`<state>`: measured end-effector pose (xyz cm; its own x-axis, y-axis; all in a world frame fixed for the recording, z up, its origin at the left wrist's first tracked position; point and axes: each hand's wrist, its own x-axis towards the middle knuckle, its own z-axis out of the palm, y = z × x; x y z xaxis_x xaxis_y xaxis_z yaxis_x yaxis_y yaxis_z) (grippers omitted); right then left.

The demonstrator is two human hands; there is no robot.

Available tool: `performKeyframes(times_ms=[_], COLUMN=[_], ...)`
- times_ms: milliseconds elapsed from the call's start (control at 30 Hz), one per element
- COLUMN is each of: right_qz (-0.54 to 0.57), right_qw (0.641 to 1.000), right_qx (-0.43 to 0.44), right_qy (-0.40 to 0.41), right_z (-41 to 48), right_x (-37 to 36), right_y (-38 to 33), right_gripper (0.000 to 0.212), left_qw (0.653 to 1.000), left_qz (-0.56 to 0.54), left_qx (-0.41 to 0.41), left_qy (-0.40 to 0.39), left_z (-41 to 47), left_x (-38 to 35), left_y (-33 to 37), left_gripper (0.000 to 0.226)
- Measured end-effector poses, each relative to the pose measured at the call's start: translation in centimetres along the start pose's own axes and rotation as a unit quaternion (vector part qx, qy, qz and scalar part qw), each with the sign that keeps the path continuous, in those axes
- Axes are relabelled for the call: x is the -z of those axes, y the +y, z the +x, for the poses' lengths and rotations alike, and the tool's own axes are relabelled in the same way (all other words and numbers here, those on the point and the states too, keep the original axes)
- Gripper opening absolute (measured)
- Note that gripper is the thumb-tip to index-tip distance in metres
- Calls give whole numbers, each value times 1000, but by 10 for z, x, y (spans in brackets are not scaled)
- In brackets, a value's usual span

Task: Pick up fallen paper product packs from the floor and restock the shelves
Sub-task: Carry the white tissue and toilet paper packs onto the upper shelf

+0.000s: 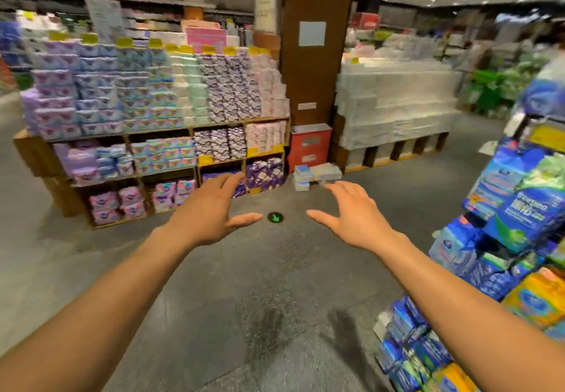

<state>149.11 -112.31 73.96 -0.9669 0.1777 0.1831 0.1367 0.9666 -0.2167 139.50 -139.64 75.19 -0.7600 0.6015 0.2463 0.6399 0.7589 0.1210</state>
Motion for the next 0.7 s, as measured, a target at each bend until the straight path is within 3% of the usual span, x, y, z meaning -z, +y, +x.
performKeyframes(times_ms=[300, 567, 700], right_qz=[34, 0, -14], right_qw=[994, 992, 990], right_qx=[-99, -126, -134], right_qy=[17, -17, -28], right_z=[197, 437, 552], right_x=[-47, -53, -70], right_y=[140, 260, 301], right_gripper=[85, 85, 84], left_qw=[991, 989, 988], left_qz=[-48, -65, -90], left_qx=[-102, -110, -106], left_qy=[-72, -75, -72], left_z=[282, 538, 658], left_x=[-119, -179, -219], left_y=[-4, -18, -36], left_gripper=[98, 126, 104])
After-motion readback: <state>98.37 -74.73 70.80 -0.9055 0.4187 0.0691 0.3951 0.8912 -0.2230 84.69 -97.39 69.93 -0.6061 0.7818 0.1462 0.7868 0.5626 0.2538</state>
